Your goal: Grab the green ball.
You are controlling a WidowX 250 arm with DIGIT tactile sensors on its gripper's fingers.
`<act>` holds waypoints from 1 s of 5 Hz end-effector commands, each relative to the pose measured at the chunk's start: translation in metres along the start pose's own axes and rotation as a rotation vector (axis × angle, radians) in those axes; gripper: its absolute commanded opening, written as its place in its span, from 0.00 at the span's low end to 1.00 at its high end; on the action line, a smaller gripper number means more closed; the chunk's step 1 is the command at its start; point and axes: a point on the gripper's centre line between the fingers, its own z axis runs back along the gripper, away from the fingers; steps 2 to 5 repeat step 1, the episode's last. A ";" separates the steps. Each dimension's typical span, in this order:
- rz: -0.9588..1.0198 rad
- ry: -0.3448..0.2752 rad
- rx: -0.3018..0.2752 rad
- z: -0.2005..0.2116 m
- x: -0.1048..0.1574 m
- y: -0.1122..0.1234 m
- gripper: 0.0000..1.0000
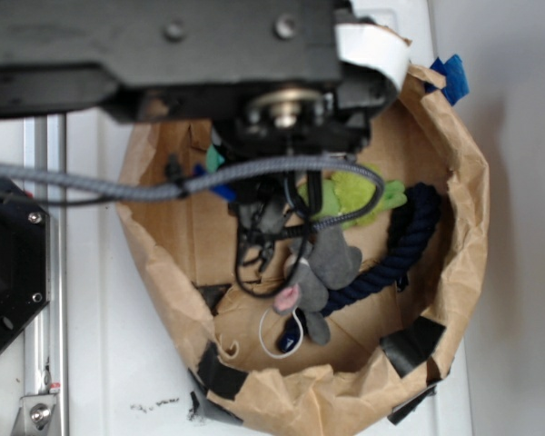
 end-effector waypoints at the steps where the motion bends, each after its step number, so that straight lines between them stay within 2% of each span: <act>1: 0.049 -0.107 0.002 0.032 0.008 -0.001 0.00; 5: 0.049 -0.107 0.002 0.032 0.008 -0.001 0.00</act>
